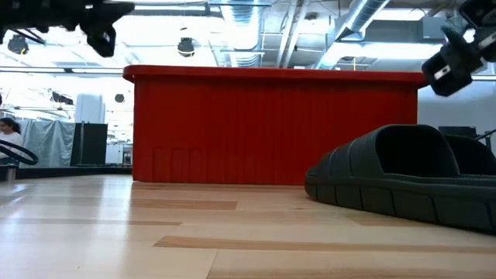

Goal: Pick and place slides into bin
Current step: Put the black slipper into the red bin

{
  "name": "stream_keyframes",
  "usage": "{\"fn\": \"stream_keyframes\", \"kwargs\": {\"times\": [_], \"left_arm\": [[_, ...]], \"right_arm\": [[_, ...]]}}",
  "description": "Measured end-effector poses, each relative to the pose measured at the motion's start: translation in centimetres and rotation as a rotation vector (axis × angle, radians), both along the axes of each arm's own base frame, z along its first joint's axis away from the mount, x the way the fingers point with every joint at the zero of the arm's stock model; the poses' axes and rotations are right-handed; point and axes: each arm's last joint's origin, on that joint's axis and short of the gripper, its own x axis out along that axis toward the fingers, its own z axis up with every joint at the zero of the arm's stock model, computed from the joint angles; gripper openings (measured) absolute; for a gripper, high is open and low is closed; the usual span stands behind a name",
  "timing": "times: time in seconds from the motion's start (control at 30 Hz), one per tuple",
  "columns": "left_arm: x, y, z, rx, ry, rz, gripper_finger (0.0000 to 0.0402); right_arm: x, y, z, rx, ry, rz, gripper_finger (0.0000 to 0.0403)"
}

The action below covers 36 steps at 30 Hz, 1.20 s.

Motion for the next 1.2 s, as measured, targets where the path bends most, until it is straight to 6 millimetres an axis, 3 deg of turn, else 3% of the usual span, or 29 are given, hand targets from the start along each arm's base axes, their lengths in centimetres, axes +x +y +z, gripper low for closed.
{"fn": "stream_keyframes", "kwargs": {"times": [0.23,0.57,0.97,1.2], "left_arm": [[-0.9,0.2,-1.5,-0.029,0.150,-0.002,0.0103],[-3.3,0.9,-2.1,-0.033,0.160,0.079,0.0103],[-3.7,1.0,-2.7,-0.022,0.211,0.107,0.0103],[-3.7,1.0,-2.0,-0.065,0.141,0.103,0.0103]], "right_arm": [[-0.2,-0.1,1.7,0.238,-0.075,0.024,0.0233],[-0.9,-0.9,4.2,0.532,-0.261,-0.026,0.0233],[-1.1,-1.5,4.6,0.547,-0.343,-0.215,0.0233],[-1.2,-1.6,5.5,0.416,-0.407,-0.273,0.0233]]}}
